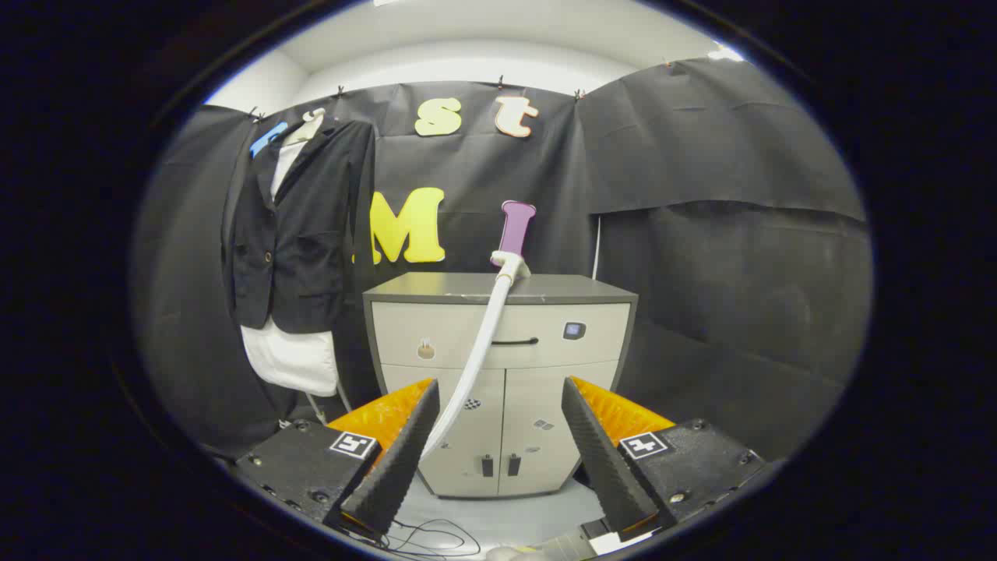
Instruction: Iron the clothes twice with a garment steamer, once on the left side and once on the right side.
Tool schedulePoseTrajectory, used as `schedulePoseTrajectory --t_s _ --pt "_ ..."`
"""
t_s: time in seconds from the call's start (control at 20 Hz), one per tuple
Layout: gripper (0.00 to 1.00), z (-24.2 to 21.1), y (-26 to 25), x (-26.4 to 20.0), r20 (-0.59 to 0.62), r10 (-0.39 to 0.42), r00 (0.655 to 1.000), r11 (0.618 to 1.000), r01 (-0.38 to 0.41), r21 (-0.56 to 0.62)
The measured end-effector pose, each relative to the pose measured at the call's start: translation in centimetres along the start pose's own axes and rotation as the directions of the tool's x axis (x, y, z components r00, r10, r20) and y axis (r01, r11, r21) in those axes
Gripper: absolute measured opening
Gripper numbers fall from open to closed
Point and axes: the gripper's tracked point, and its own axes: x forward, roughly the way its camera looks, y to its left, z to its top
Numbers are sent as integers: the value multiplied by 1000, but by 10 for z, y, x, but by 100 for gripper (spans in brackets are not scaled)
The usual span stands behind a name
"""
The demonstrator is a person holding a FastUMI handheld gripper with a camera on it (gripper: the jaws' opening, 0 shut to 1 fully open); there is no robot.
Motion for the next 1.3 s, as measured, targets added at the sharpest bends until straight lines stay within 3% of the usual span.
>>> schedulePoseTrajectory --t_s 0.8,1.0,1.3 --pt "99 15 -2 13 -5 -14 1000 999 14 34" --pt "98 36 -15 23 -19 -33 999 998 34 50" --pt "99 84 -46 75 4 -63 998 997 63 34"
